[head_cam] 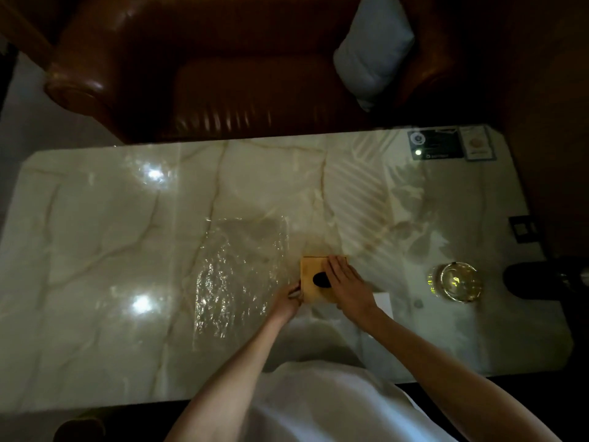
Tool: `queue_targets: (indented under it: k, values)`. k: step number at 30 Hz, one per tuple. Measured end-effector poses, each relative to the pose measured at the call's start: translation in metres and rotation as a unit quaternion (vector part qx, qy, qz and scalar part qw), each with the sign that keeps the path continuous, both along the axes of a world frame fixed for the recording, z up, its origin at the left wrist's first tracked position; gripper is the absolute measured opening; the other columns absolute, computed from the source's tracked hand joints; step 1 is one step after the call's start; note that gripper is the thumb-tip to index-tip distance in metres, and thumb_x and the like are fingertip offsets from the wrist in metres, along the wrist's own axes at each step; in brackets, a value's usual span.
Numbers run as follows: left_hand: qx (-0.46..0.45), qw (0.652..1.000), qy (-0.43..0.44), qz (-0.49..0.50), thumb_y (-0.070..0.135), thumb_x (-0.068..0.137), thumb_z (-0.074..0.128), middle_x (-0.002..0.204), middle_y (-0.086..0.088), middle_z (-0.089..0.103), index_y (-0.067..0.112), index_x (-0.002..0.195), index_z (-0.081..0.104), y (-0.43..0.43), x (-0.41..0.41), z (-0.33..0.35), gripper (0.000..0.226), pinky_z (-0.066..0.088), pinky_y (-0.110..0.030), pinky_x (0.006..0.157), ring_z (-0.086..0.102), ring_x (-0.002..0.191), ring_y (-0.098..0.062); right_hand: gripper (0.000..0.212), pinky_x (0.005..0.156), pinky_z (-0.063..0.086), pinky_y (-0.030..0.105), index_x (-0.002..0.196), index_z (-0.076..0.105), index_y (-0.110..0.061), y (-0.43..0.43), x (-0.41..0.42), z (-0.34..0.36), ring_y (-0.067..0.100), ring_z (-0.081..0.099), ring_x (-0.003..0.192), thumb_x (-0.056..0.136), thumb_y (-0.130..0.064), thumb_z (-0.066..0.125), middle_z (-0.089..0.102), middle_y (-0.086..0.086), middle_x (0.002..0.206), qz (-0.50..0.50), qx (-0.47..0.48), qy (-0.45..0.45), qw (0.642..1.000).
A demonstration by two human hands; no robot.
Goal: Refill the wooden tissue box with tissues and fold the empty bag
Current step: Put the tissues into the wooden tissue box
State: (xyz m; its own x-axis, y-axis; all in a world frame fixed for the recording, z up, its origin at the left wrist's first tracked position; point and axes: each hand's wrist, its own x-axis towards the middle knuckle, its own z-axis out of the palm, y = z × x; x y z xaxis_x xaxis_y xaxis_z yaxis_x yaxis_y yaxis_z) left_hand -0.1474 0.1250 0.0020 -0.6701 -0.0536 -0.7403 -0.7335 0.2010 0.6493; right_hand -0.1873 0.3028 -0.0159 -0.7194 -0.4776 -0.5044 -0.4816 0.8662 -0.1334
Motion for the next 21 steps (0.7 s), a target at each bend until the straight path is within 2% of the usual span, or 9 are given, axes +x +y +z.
queue_targets:
  k: [3,6,9,11,13,14,17,19,21]
  values:
    - [0.010,1.000,-0.005,0.014,-0.008,0.095,0.047,0.123,-0.027,0.066,-0.004,0.127,0.060,-0.001,0.001,0.002,0.035,0.052,-0.037,0.088,0.063,0.110,-0.027,0.103,0.125,0.013,0.037,0.156,-0.005,-0.008,-0.001,-0.007,0.009,0.031,-0.001,0.153,0.085,-0.012,0.070,-0.010,0.013,0.165,0.011,0.003,-0.041,0.999]
    - [0.023,1.000,-0.014,0.004,-0.009,0.094,0.047,0.120,-0.011,0.065,0.004,0.134,0.056,-0.003,0.001,0.003,0.044,0.047,-0.036,0.093,0.057,0.112,-0.021,0.100,0.114,0.035,0.037,0.158,0.002,-0.014,-0.002,-0.031,0.028,0.030,0.009,0.152,0.083,-0.016,0.068,-0.007,0.009,0.166,0.003,0.000,-0.141,0.990]
    - [0.014,1.000,-0.017,0.003,-0.007,0.095,0.050,0.132,-0.019,0.062,0.005,0.137,0.053,-0.002,0.003,0.007,0.044,0.048,-0.044,0.098,0.057,0.122,-0.037,0.082,0.102,0.041,0.030,0.153,0.029,-0.029,0.006,-0.064,0.050,0.026,0.040,0.138,0.082,-0.024,0.072,0.031,0.005,0.158,-0.043,-0.064,-0.247,0.966]
    - [0.014,0.999,-0.019,0.033,-0.008,0.095,0.050,0.133,-0.026,0.060,0.001,0.138,0.051,0.001,0.005,0.009,0.044,0.049,-0.045,0.094,0.053,0.125,-0.045,0.065,0.099,0.040,0.028,0.146,0.044,-0.029,0.014,-0.079,0.060,0.023,0.049,0.129,0.086,-0.030,0.070,0.049,0.002,0.146,-0.066,-0.096,-0.279,0.953]
    - [0.008,0.998,-0.022,0.063,-0.012,0.094,0.048,0.134,-0.027,0.058,-0.002,0.138,0.049,0.006,0.007,0.012,0.045,0.050,-0.048,0.092,0.052,0.126,-0.046,0.048,0.090,0.039,0.025,0.135,0.058,-0.020,0.019,-0.088,0.065,0.023,0.056,0.122,0.090,-0.035,0.066,0.061,0.003,0.131,-0.116,-0.126,-0.266,0.949]
    - [0.003,0.997,-0.016,0.070,-0.014,0.094,0.046,0.133,-0.029,0.058,-0.004,0.136,0.051,0.009,0.008,0.013,0.044,0.052,-0.043,0.085,0.052,0.125,-0.047,0.041,0.086,0.039,0.024,0.129,0.063,-0.017,0.019,-0.090,0.065,0.023,0.059,0.119,0.092,-0.035,0.065,0.066,0.003,0.124,-0.156,-0.152,-0.251,0.943]
    - [-0.010,0.997,-0.002,0.073,-0.017,0.093,0.043,0.125,-0.037,0.060,-0.009,0.126,0.059,0.016,0.012,0.016,0.038,0.041,-0.011,0.056,0.059,0.117,-0.043,0.034,0.082,0.041,0.025,0.119,0.069,-0.012,0.014,-0.093,0.064,0.022,0.064,0.109,0.092,-0.033,0.064,0.071,0.006,0.117,-0.266,-0.218,-0.179,0.922]
    - [-0.014,0.996,-0.009,0.088,-0.014,0.094,0.044,0.123,-0.039,0.060,-0.011,0.122,0.061,0.020,0.013,0.016,0.033,0.039,-0.014,0.058,0.061,0.114,-0.040,0.031,0.079,0.042,0.027,0.116,0.069,-0.010,0.011,-0.090,0.059,0.025,0.065,0.105,0.093,-0.031,0.064,0.072,0.010,0.114,-0.299,-0.237,-0.150,0.912]
    - [-0.020,0.993,-0.032,0.108,-0.013,0.094,0.042,0.121,-0.038,0.061,-0.011,0.124,0.058,0.023,0.011,0.013,0.034,0.046,-0.028,0.067,0.060,0.110,-0.036,0.037,0.084,0.044,0.027,0.125,0.064,-0.010,0.012,-0.085,0.056,0.026,0.063,0.113,0.094,-0.030,0.062,0.069,0.010,0.121,-0.301,-0.239,-0.160,0.909]
